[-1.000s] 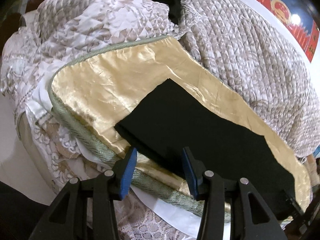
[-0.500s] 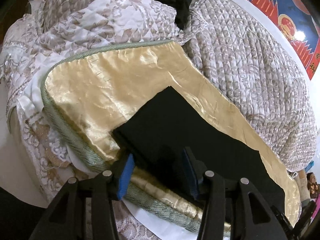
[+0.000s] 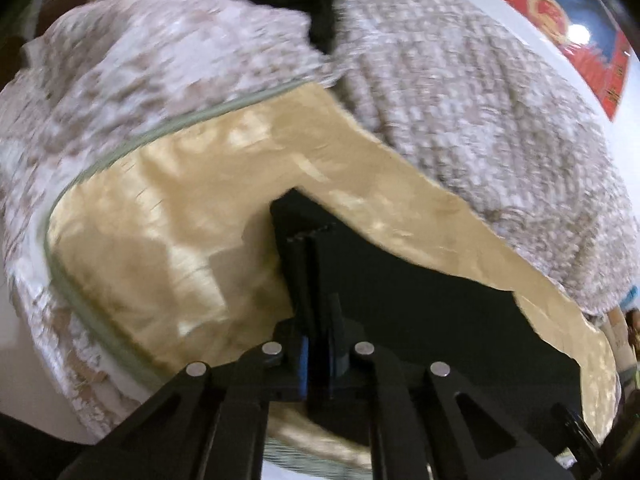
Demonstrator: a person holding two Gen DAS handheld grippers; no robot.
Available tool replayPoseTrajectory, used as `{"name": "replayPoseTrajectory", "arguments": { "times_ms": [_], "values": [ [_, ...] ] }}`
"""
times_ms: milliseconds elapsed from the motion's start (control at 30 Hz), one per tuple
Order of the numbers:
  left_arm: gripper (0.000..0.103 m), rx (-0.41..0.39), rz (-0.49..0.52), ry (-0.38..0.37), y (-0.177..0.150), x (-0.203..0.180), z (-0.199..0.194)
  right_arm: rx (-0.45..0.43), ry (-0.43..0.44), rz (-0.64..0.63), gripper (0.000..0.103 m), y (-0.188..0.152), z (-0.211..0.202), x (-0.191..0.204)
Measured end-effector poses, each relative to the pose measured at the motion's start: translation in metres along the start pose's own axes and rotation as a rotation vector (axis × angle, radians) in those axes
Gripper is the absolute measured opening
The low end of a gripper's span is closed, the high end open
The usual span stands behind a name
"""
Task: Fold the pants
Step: 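Grasp the black pants edge with the left gripper and lift it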
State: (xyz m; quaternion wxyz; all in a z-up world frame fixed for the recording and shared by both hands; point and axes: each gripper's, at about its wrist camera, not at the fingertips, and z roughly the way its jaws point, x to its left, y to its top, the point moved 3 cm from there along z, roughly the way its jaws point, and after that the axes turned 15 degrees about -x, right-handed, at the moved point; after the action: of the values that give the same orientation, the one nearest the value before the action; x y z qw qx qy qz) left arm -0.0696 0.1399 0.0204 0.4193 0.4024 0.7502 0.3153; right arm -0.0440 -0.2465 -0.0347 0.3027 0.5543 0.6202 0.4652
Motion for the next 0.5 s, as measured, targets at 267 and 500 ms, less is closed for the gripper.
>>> {"name": "replayPoseTrajectory", "arguments": {
  "times_ms": [267, 500],
  "values": [
    [0.007, 0.037, 0.136, -0.21, 0.008, -0.09, 0.006, -0.009, 0.004, 0.081, 0.065, 0.006, -0.004, -0.014],
    [0.007, 0.113, 0.265, -0.445, -0.028, -0.189, -0.003, -0.031, -0.005, 0.136, 0.065, 0.012, -0.01, -0.027]
  ]
}}
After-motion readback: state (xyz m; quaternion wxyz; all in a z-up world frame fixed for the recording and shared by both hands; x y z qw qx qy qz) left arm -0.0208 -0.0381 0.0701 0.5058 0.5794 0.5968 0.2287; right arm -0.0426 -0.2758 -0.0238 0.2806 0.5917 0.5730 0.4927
